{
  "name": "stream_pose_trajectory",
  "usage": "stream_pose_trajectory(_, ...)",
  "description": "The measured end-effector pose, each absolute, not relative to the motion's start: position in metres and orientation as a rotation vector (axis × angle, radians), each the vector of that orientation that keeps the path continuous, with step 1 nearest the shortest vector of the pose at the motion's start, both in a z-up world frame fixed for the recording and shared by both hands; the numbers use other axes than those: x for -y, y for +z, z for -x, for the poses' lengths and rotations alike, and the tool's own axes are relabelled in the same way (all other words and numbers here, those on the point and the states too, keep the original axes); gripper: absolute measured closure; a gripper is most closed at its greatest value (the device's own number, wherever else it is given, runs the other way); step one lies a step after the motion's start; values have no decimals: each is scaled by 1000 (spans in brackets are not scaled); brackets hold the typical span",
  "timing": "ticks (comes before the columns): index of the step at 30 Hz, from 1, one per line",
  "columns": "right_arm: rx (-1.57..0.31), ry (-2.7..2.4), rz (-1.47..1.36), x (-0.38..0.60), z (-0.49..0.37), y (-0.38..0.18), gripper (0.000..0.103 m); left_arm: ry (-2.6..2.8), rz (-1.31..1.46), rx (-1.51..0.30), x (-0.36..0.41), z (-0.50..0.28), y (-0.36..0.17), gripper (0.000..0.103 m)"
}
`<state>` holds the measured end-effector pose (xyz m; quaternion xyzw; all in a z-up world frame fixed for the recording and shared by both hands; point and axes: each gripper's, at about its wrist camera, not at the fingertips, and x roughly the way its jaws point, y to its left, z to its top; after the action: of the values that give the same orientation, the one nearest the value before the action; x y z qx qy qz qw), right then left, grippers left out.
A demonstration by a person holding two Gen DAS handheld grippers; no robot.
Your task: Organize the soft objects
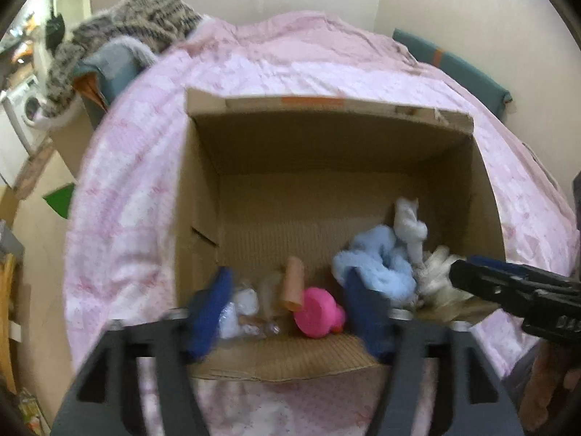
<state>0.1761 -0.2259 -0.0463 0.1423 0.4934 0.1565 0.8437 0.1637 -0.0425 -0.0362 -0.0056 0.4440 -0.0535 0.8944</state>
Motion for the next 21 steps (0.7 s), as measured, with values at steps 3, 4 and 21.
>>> stream_pose_trajectory(3,-988,311,-269,226,-173,-36,34,-93,22,-889,38,-159,-27,27)
stream_pose_trajectory(4,-968,301,-258,227,-172,-31,33,-81,27,-886,36,-158,-24,27)
stream_pose_trajectory(21,-702,198,-157,228,-121,50,0,18,57,-670,-6,-111,64,5)
